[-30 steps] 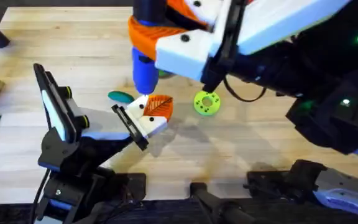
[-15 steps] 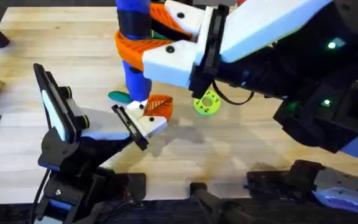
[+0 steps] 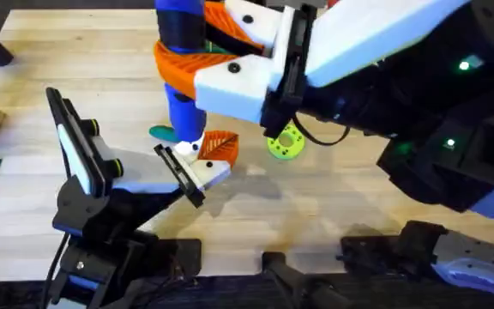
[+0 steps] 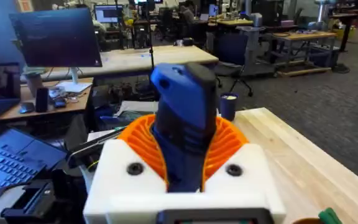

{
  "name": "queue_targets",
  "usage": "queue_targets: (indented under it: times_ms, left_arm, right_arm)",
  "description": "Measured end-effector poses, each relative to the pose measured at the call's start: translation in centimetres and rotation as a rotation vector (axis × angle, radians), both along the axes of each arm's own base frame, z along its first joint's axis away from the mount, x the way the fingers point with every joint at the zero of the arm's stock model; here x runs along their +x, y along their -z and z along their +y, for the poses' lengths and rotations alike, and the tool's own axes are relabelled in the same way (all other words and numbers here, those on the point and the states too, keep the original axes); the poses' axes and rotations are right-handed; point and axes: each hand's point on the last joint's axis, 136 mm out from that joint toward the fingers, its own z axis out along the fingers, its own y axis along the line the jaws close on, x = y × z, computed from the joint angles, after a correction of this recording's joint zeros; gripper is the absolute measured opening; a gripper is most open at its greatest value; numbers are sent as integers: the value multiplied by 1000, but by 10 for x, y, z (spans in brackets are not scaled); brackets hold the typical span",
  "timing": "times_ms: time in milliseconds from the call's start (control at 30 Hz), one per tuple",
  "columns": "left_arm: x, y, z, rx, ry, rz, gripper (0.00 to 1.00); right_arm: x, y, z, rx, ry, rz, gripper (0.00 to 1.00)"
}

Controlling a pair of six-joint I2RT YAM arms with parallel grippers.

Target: Pick up the gripper from the table and insert it into the empty holder that is missing its gripper. Then pick up a screw, insert it into the mounting hole, and use the screwdriver to tighten it. Finally, clean up the table by picking up the vegetable and placing it into the bucket.

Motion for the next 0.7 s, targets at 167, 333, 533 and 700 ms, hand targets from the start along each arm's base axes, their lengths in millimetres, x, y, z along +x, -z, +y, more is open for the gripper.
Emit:
queue_targets:
  times_ms: [167, 333, 533, 700]
  left_arm:
    - [0, 0, 0, 0, 0, 0, 4]
    - [0, 0, 0, 0, 0, 0, 4]
    - [0, 0, 0, 0, 0, 0, 4]
    - [0, 0, 0, 0, 0, 0, 4]
  right_arm:
    - [0, 5, 1, -14, -4, 18, 205]
    - [0, 11, 2, -34, -4, 35, 204]
    - [0, 11, 2, -34, -4, 35, 204]
    - [0, 11, 2, -36, -3, 28, 204]
